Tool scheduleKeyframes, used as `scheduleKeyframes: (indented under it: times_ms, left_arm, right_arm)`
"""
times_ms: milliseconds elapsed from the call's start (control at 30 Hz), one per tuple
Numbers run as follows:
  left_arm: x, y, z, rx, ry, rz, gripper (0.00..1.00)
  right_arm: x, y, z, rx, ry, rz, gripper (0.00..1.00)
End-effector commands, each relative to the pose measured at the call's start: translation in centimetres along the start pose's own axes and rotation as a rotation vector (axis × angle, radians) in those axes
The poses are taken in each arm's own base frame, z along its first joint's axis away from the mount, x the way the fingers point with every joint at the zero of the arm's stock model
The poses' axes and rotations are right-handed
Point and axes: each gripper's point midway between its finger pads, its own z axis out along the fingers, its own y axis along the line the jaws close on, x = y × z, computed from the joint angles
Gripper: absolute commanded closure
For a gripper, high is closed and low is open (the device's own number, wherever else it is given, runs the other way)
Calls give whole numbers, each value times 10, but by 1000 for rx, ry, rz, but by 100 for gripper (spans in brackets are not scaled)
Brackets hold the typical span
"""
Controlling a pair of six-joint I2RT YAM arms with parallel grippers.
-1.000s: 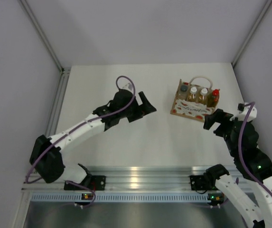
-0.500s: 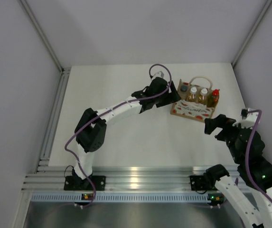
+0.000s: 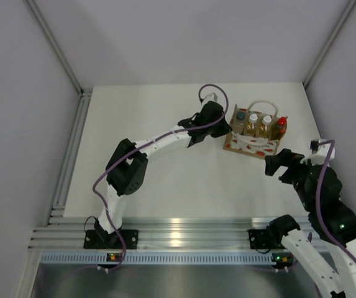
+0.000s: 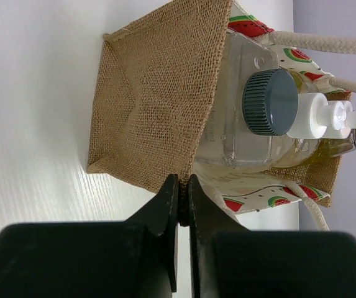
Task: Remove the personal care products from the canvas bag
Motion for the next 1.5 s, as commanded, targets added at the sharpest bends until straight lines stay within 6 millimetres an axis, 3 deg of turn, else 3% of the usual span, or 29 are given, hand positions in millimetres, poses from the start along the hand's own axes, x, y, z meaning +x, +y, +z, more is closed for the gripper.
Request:
scheduleKeyframes:
  times_ms: [0,200,300,433,467,500,567,633,733,867,1233,1467]
  left_arm:
    - [-5,10,8,-29,-25,11,98]
    - [8,28,15,-66,1,15,100]
    - [12,33,16,-79,5,18,100]
    - [10,35,17,-88,-4,29,100]
    - [10,36,17,-88,-5,32,100]
    - [9,36,16,-89,-6,34,100]
    - [9,36,15,-89,-8,35,100]
    - [8,36,14,-91,-10,34,100]
    - [6,36,13,-93,-16,27,100]
    - [1,40,9,-121,-51,-22,100]
    - [-9,42,2,-136,-88,-146,100]
    - [-3,51,3,-138,-72,-241,100]
  right_arm:
    - [-8,10,8,-12,12,-14,0]
    - [-22,41,44,-50,85,-48,3]
    - [-18,50,75,-20,153,-85,9]
    - [-31,64,110,8,161,-102,21]
    - [-24,63,126,40,195,-117,23]
    - [-35,69,133,38,183,-116,25]
    - [-28,74,154,55,226,-130,31]
    - [-37,82,164,62,215,-118,35]
    - [-36,85,184,101,218,-110,39]
    - [-17,88,213,141,268,-134,41]
    - [10,80,247,244,307,-173,46]
    - [24,79,264,258,341,-179,49]
